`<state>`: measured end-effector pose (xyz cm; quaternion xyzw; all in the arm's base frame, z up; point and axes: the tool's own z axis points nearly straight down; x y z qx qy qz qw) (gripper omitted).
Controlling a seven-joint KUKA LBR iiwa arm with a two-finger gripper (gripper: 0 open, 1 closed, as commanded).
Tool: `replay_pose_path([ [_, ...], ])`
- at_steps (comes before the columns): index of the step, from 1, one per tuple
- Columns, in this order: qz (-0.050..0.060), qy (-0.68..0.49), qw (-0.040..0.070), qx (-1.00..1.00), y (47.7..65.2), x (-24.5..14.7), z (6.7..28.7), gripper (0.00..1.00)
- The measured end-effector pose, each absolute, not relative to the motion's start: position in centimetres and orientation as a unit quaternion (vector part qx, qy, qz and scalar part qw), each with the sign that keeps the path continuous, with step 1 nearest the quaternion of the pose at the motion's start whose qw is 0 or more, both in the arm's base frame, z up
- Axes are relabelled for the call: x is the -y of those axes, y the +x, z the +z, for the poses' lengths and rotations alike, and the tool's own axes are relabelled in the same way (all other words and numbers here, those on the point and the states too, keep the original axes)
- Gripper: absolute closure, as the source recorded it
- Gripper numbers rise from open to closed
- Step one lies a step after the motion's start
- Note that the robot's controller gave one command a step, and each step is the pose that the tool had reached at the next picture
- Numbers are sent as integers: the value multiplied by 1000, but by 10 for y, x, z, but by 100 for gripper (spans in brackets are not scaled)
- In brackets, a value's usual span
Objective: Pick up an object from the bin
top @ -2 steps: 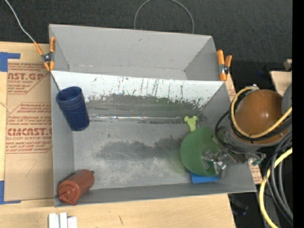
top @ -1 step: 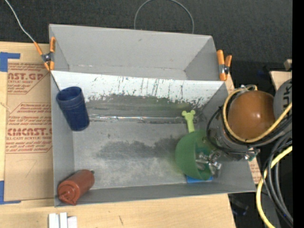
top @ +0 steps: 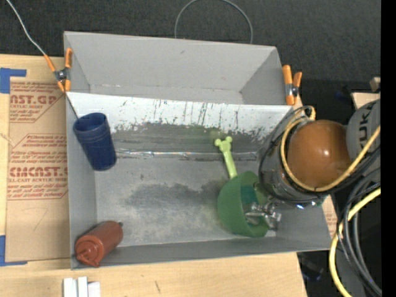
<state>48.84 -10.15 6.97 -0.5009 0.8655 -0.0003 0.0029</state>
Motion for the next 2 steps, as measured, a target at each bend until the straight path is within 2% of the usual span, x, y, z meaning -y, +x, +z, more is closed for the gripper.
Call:
replay_pose_path([
  [1,2,-490,2,-872,494,110,162,100],
  [2,-1,-551,4,-835,495,100,176,100],
])
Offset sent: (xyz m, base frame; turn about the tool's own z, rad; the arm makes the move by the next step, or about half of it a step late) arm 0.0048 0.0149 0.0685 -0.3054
